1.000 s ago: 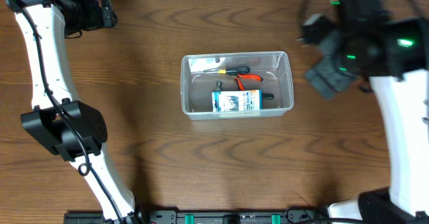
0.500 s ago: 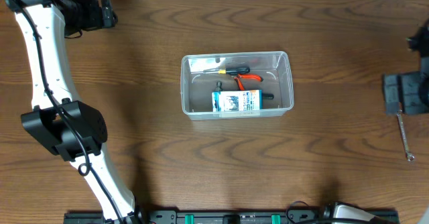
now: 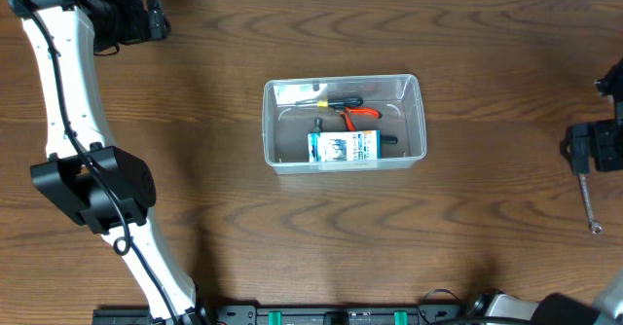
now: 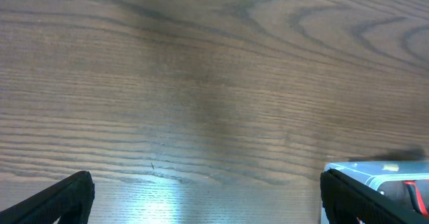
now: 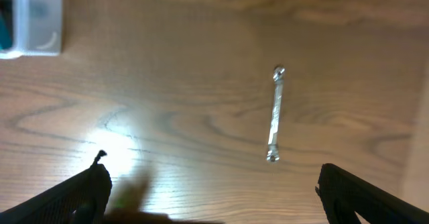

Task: Pack container
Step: 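Raise the right gripper and move it right toward the silver wrench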

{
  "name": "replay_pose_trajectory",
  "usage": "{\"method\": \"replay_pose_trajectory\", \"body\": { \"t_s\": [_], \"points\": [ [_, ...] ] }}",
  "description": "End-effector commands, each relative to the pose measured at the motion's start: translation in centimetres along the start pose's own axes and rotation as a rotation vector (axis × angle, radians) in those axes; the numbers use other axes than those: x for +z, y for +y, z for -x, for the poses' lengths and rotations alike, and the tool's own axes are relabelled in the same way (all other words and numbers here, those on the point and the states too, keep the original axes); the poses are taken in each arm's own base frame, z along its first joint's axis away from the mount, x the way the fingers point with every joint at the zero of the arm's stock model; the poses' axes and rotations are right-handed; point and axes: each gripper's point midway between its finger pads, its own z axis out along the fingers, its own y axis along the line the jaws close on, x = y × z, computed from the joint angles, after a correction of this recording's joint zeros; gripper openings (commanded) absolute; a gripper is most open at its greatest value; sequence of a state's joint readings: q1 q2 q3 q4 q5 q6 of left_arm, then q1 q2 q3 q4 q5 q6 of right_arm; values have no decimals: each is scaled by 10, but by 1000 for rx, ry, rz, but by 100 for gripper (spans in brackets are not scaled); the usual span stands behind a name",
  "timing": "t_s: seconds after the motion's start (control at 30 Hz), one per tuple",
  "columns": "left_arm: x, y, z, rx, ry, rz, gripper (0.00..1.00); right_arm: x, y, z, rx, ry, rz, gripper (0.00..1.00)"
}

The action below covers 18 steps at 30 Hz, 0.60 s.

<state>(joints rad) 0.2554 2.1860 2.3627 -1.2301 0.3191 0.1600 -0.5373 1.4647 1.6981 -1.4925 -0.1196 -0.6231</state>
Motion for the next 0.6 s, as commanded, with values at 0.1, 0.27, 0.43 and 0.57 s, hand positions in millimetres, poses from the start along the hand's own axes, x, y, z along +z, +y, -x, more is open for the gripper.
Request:
{"method": "replay_pose_trajectory", "body": {
  "t_s": [0.1, 0.27, 0.43, 0.57],
  "points": [
    [-7, -1, 4, 0, -19, -6, 98, 13, -15, -6, -39, 27, 2, 99],
    [-7, -1, 4, 0, -20, -6, 98, 26, -48, -13, 41, 25, -12, 99],
    [-7, -1, 4, 0, -19, -6, 98, 44, -81, -26, 124, 3, 25, 99],
    [-7, -1, 4, 0, -20, -6, 98, 60, -89, -35, 137, 32, 72, 99]
  ]
}}
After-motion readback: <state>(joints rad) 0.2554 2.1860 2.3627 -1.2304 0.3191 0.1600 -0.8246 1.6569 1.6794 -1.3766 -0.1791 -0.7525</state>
